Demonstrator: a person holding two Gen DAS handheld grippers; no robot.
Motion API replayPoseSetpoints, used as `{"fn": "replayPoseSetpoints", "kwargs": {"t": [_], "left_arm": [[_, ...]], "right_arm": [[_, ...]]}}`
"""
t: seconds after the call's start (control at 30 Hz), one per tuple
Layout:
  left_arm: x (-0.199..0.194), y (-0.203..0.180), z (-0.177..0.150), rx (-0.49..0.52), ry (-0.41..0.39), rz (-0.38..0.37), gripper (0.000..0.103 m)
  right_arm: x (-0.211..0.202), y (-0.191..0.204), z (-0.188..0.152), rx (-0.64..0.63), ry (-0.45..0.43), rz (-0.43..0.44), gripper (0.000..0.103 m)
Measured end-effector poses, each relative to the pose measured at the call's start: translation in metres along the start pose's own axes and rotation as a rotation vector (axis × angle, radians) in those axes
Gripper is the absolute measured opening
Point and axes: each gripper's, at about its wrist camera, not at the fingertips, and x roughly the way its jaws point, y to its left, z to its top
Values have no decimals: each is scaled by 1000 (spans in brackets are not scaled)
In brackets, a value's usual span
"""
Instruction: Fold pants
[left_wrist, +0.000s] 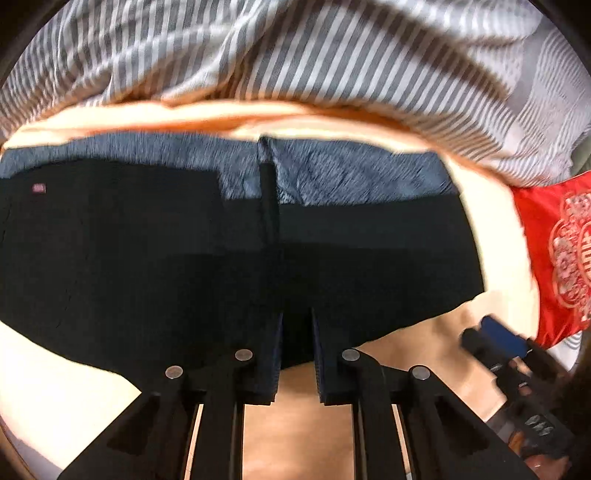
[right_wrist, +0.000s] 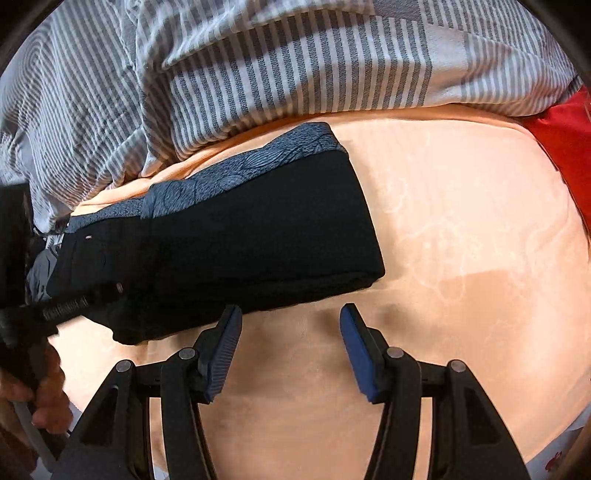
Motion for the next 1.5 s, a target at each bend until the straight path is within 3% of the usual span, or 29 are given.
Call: {"fn": "replayPoseSetpoints", "kwargs": {"t": [0.2, 0.27, 0.37, 0.53, 0.57, 0.63, 0.73, 0.87, 0.97, 1.13, 1.3, 1.5], "left_arm": [[11, 5, -4, 12, -20, 10, 14], [6, 7, -3, 21, -22, 25, 14], [-12, 11, -3, 47, -43, 108, 14], [-43, 13, 12, 28, -87, 87, 15], [-46, 8, 18, 36, -104, 82, 15], [-43, -7, 34, 51, -128, 70, 15], [-25, -25, 53, 56, -123, 59, 15], [11, -30, 61, 28, -82, 115, 15], [25, -15, 59, -13, -58, 83, 15], [26, -15, 55, 67, -67, 106, 15], [25, -5, 52, 16, -60, 78, 15], [11, -5, 38, 11, -33, 125, 15]], "right_arm": [[6, 8, 6, -35, 6, 5, 59], [3, 9, 12, -42, -3, 6, 59], [-4, 9, 25, -53, -28, 9, 59], [-1, 0, 49, -35, -33, 17, 59], [2, -3, 54, -25, -29, 17, 57], [7, -8, 62, -8, -16, 27, 35], [15, -16, 74, 21, -5, 35, 25], [28, -22, 81, 27, 25, 31, 25], [42, -21, 78, 25, 58, 36, 25], [59, -8, 74, 6, 63, 27, 25], [60, 4, 70, -60, 74, 9, 27], [59, 5, 67, -85, 79, 16, 27]]}}
